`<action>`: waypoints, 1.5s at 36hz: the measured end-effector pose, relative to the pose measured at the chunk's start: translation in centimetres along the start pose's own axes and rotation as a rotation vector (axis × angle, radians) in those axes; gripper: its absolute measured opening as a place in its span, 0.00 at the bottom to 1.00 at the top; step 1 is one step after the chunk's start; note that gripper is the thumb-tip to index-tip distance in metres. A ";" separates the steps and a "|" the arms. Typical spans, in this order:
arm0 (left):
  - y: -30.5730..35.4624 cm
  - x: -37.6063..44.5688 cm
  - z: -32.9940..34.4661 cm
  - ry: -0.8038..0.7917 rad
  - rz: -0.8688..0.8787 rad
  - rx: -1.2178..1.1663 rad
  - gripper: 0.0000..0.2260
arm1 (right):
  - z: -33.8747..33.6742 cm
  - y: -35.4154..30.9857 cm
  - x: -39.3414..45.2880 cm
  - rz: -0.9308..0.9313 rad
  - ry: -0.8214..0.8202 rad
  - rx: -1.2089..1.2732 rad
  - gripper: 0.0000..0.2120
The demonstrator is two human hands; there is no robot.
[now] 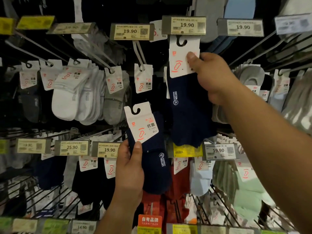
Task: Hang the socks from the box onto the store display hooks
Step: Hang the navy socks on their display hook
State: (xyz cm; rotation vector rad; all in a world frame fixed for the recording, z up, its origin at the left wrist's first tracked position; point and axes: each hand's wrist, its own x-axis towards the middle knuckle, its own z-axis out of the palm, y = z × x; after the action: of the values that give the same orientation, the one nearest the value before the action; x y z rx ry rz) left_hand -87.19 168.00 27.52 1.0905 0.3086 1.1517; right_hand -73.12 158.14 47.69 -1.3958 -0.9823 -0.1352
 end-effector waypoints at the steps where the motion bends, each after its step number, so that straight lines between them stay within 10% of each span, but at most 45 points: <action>1: 0.0 0.0 0.0 0.002 -0.003 0.001 0.10 | 0.0 -0.1 0.3 -0.004 0.004 -0.013 0.12; 16: 0.2 0.4 0.0 0.009 0.012 -0.006 0.11 | 1.5 3.6 7.3 0.139 0.061 -0.147 0.17; 27: 0.0 0.3 -0.2 -0.040 0.045 -0.014 0.12 | 3.3 8.1 10.7 0.130 0.072 -0.828 0.21; 33: 0.1 0.4 -0.1 -0.033 0.041 0.003 0.10 | 2.7 7.0 4.5 -0.060 0.218 -0.633 0.16; 41: 1.5 0.7 1.4 -0.070 0.040 0.035 0.09 | 3.8 5.8 -9.3 -0.011 -0.040 -0.295 0.20; 54: 6.1 3.6 8.2 -0.285 0.329 0.401 0.14 | 3.3 4.3 -7.0 0.047 0.182 0.113 0.12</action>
State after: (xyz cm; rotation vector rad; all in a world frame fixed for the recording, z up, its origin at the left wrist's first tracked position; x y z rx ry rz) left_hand -83.47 166.70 37.57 1.6878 0.1397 1.2308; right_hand -76.47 158.82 39.55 -1.2785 -0.7939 -0.1658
